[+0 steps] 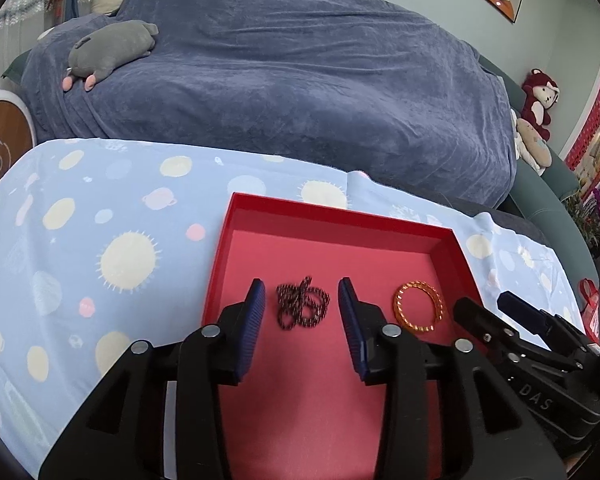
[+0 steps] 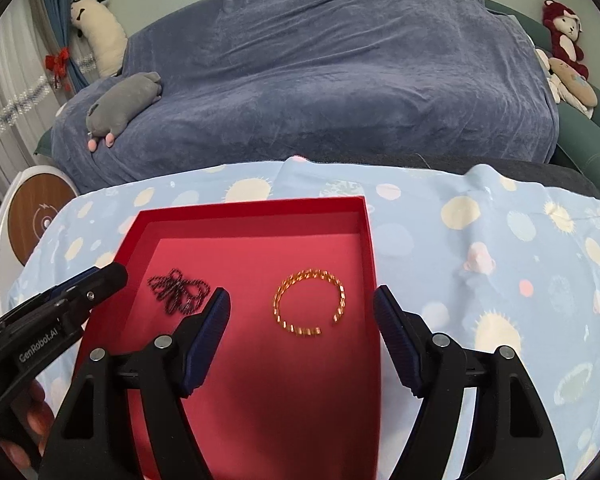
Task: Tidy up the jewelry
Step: 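Carry both bracelets over the red box and open both grippers, then move both grippers back toward the remaining bracelets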
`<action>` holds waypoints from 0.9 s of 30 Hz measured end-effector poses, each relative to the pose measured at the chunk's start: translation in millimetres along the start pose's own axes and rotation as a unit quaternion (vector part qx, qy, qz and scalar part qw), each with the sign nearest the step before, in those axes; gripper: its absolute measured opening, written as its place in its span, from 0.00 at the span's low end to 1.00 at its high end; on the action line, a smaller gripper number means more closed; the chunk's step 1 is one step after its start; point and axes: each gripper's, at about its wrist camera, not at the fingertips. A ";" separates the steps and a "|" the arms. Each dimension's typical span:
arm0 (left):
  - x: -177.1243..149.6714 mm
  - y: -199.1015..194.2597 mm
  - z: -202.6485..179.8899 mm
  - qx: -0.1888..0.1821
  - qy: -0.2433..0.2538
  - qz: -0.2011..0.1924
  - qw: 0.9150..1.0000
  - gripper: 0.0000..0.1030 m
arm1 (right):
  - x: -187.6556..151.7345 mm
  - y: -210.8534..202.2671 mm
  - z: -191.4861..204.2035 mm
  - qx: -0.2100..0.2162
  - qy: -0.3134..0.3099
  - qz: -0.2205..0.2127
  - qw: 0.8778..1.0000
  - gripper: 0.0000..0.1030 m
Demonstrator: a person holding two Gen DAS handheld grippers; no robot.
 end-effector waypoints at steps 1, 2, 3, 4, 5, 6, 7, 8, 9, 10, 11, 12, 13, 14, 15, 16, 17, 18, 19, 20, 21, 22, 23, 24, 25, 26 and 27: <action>-4.7 -7.8 2.5 0.000 0.000 -0.002 1.000 0.40 | -6.6 -9.7 2.4 -0.003 -0.005 -0.003 1.000 0.69; -8.4 -14.1 4.7 0.000 -0.001 -0.004 1.000 0.41 | -12.1 -17.6 4.8 -0.006 -0.008 -0.006 1.000 0.69; -12.9 -20.8 6.5 -0.001 -0.001 -0.005 1.000 0.41 | -16.9 -24.1 6.1 -0.007 -0.010 -0.008 1.000 0.69; -17.6 -27.6 7.9 -0.001 -0.001 -0.006 1.000 0.41 | -24.3 -33.3 8.5 -0.008 -0.012 -0.010 1.000 0.69; -23.8 -35.7 9.4 -0.003 -0.002 -0.006 1.000 0.41 | -29.2 -39.9 10.4 -0.010 -0.013 -0.011 1.000 0.69; -28.5 -42.0 11.0 -0.004 -0.002 -0.005 1.000 0.41 | -35.6 -47.9 12.2 -0.011 -0.013 -0.013 1.000 0.69; -35.6 -51.1 12.9 -0.005 -0.002 -0.007 1.000 0.41 | -43.0 -56.5 13.9 -0.011 -0.012 -0.014 1.000 0.69; -40.4 -57.8 13.7 -0.004 -0.001 -0.007 1.000 0.41 | -49.3 -64.0 15.2 -0.011 -0.011 -0.015 1.000 0.69; -46.0 -64.6 15.6 -0.005 -0.002 -0.008 1.000 0.41 | -55.2 -70.7 16.3 -0.011 -0.009 -0.016 1.000 0.69; -53.8 -72.5 18.0 -0.007 -0.002 -0.007 1.000 0.42 | -62.3 -78.4 17.6 -0.011 -0.008 -0.016 1.000 0.69; -59.5 -77.7 19.4 -0.006 -0.002 -0.005 1.000 0.42 | -68.9 -84.6 18.0 -0.012 -0.009 -0.016 1.000 0.69; -67.1 -84.2 21.8 -0.005 -0.002 -0.005 1.000 0.42 | -77.2 -91.7 19.3 -0.015 -0.009 -0.015 1.000 0.69; -72.5 -88.9 23.9 -0.004 -0.002 -0.003 1.000 0.42 | -85.3 -97.8 19.8 -0.014 -0.006 -0.013 1.000 0.69; -80.8 -93.8 26.9 -0.004 -0.003 0.002 1.000 0.42 | -92.3 -102.2 20.0 -0.013 -0.003 -0.010 1.000 0.69; -88.5 -97.7 29.7 -0.005 -0.004 0.006 1.000 0.42 | -100.4 -106.7 20.3 -0.012 0.002 -0.007 1.000 0.69; -96.9 -101.2 32.0 -0.005 -0.005 0.011 1.000 0.42 | -111.6 -111.7 20.4 -0.011 0.007 -0.001 1.000 0.69; -107.3 -104.6 34.7 -0.002 -0.005 0.017 1.000 0.42 | -119.5 -114.8 20.4 -0.010 0.010 0.004 1.000 0.69; -115.6 -107.1 36.7 0.000 -0.005 0.021 1.000 0.42 | -129.9 -118.5 20.2 -0.009 0.015 0.010 1.000 0.69; -124.8 -109.3 37.8 0.002 -0.005 0.028 1.000 0.42 | -140.0 -121.8 19.9 -0.010 0.020 0.016 1.000 0.69; -135.1 -110.9 39.8 0.004 -0.004 0.037 0.999 0.42 | -148.5 -124.0 19.5 -0.008 0.025 0.021 0.999 0.69; -143.4 -111.9 41.4 0.007 -0.003 0.044 0.999 0.42 | -154.7 -125.0 20.2 -0.007 0.029 0.026 0.999 0.69; -153.0 -113.2 43.2 0.008 -0.003 0.052 0.999 0.42 | -163.5 -126.2 20.2 -0.008 0.032 0.033 0.999 0.69; -159.9 -114.3 44.3 0.010 -0.002 0.056 0.998 0.42 | -169.9 -127.0 20.2 -0.008 0.035 0.038 0.999 0.69; -166.9 -114.9 45.5 0.012 -0.002 0.062 0.998 0.42 | -176.2 -128.2 20.0 -0.007 0.037 0.042 0.998 0.69; -173.1 -115.2 45.7 0.012 -0.001 0.068 0.998 0.42 | -182.1 -128.7 20.4 -0.007 0.040 0.046 0.998 0.69; -177.6 -114.9 45.6 0.012 -0.001 0.073 0.997 0.42 | -187.3 -128.7 21.1 -0.008 0.041 0.051 0.998 0.69; -181.6 -115.3 44.8 0.012 -0.001 0.076 0.997 0.42 | -190.1 -128.8 21.5 -0.008 0.042 0.053 0.998 0.69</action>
Point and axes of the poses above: each gripper's, at about its wrist camera, not at the fingertips, and y roughly the way its jaws point, z to its left, x to its top, and after that the axes turned 11 degrees about x, right-handed
